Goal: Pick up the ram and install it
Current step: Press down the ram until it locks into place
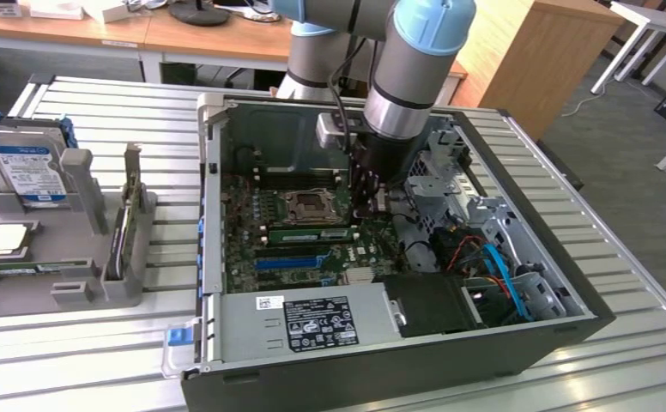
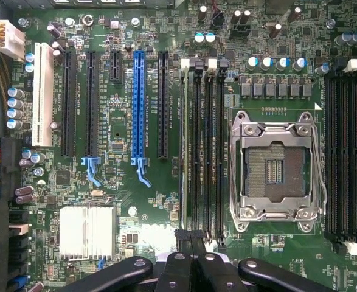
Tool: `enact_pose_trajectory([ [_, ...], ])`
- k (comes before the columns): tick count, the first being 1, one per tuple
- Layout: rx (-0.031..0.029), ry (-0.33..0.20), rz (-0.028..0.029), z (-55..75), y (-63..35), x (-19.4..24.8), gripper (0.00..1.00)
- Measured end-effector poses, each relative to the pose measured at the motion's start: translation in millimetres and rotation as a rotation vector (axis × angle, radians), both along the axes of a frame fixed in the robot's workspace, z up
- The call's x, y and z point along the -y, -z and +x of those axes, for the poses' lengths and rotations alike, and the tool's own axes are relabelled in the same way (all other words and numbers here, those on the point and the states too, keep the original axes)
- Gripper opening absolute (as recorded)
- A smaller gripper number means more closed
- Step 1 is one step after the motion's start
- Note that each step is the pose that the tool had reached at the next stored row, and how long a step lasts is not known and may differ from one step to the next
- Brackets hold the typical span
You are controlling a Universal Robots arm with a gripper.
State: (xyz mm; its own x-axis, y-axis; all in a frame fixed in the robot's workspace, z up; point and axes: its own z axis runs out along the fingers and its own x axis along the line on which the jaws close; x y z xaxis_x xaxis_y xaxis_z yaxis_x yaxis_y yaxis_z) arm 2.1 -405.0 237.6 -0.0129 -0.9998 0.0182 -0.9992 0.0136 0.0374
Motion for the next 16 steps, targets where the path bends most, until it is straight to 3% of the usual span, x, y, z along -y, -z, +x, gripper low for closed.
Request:
enact_pose_trajectory([
  [5, -0.0001, 0.000, 0.0027, 0.0, 3.0, 0.0, 0.10],
  [16, 0.0000, 0.000, 0.0033, 0.0, 6.6, 0.0, 0.10],
])
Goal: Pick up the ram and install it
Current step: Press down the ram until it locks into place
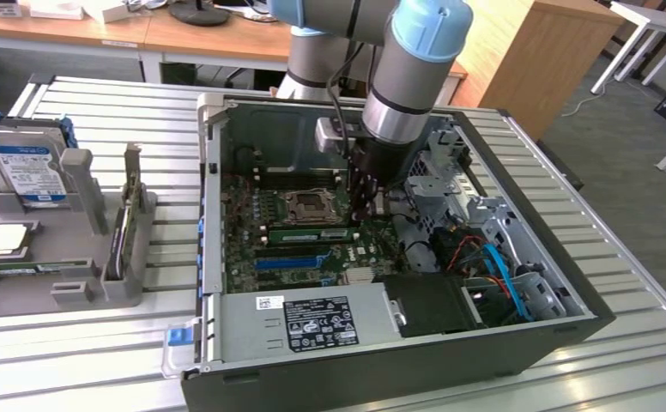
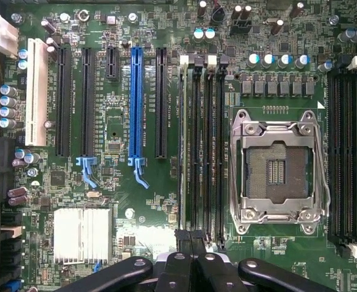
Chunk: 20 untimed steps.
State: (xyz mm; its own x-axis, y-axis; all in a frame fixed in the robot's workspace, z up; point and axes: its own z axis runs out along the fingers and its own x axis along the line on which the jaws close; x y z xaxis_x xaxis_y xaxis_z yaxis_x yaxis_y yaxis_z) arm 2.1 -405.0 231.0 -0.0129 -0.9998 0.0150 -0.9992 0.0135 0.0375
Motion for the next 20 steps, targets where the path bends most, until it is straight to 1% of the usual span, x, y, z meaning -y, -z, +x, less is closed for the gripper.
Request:
enact_pose_trajectory([
  [6, -0.0002, 0.000, -0.0006, 0.0, 2.1, 0.1, 0.10],
  [20, 0.0000, 0.000, 0.0002, 0.8, 3.8, 0.0, 0.10],
])
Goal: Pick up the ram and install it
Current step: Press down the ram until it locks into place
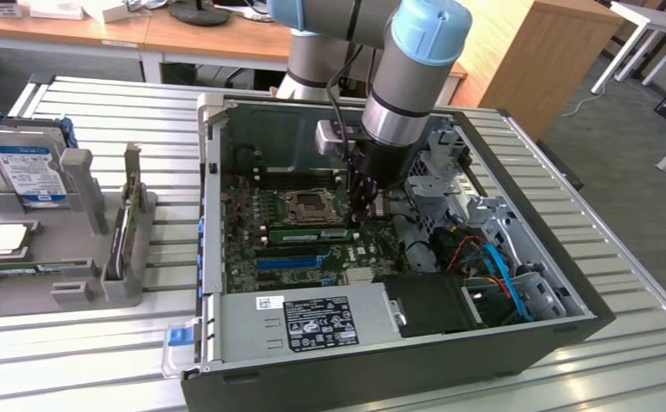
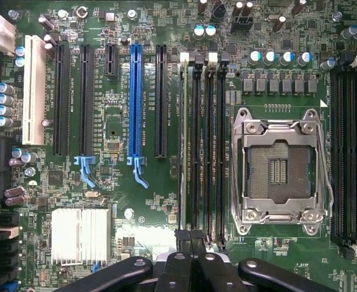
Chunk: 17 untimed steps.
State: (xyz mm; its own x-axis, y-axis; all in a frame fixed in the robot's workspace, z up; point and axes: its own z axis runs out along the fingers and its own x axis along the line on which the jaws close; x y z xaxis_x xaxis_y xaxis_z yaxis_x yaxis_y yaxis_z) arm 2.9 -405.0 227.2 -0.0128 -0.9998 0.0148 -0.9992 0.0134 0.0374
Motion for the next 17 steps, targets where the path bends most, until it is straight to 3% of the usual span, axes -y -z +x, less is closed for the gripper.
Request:
enact_pose_trajectory([
  [17, 0.0000, 0.000, -0.0005, 0.0, 3.0, 0.1, 0.10],
])
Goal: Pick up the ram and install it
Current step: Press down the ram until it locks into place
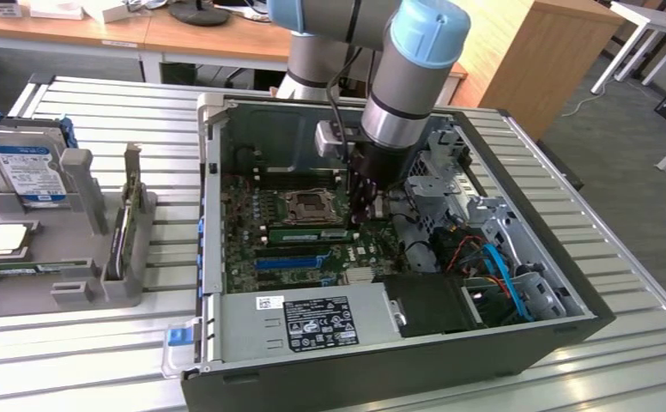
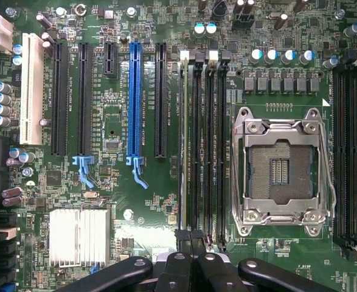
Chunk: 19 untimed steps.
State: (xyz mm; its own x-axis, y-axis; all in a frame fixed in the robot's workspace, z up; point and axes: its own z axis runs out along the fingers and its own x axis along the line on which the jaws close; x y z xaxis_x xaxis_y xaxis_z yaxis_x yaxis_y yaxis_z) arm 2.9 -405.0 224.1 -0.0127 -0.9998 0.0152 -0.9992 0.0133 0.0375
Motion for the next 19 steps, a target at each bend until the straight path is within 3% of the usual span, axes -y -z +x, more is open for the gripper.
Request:
enact_pose_trajectory([
  [19, 0.0001, 0.000, 0.0009, 0.0, 0.7, -0.1, 0.10],
])
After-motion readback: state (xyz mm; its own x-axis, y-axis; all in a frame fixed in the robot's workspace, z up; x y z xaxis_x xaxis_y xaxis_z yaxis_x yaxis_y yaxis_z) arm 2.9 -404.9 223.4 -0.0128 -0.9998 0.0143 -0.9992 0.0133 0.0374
